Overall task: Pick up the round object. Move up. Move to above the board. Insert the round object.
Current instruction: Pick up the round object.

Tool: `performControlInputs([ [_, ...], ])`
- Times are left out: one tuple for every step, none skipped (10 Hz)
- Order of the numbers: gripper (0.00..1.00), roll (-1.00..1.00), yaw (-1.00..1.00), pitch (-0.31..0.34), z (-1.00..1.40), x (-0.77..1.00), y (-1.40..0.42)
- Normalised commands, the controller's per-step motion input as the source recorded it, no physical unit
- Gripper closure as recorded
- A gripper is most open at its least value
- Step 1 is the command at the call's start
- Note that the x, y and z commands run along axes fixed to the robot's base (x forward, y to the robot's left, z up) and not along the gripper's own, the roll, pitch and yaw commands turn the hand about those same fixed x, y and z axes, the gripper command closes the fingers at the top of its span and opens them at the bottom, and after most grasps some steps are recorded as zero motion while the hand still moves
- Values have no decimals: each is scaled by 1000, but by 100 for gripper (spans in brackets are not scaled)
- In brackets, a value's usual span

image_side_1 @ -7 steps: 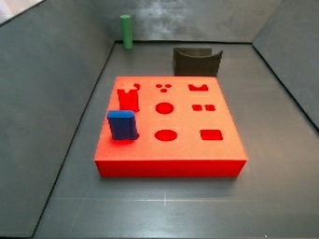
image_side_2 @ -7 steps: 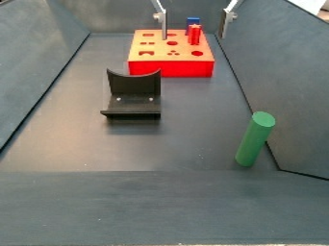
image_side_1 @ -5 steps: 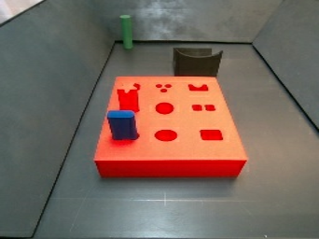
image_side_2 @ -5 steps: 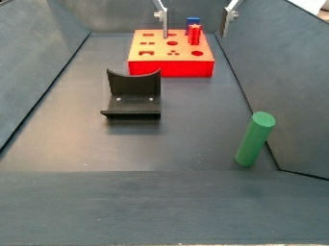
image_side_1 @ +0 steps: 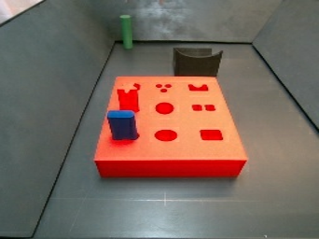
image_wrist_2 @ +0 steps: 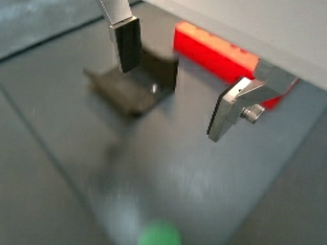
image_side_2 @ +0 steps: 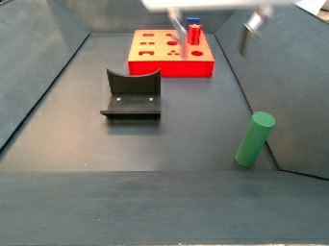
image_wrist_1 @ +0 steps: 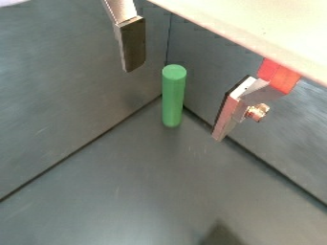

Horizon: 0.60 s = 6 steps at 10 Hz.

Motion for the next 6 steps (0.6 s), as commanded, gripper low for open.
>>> performControlInputs([
  [0, -49, 0, -144, -509, -769, 837],
  [0, -180, 0, -216, -394, -717, 697],
  [0, -226, 0, -203, -206, -571, 686],
  [0, -207, 0, -89, -206, 0, 446],
  [0, -239, -29, -76, -260, 60, 391],
  [0, -279, -17, -104, -331, 6, 303],
])
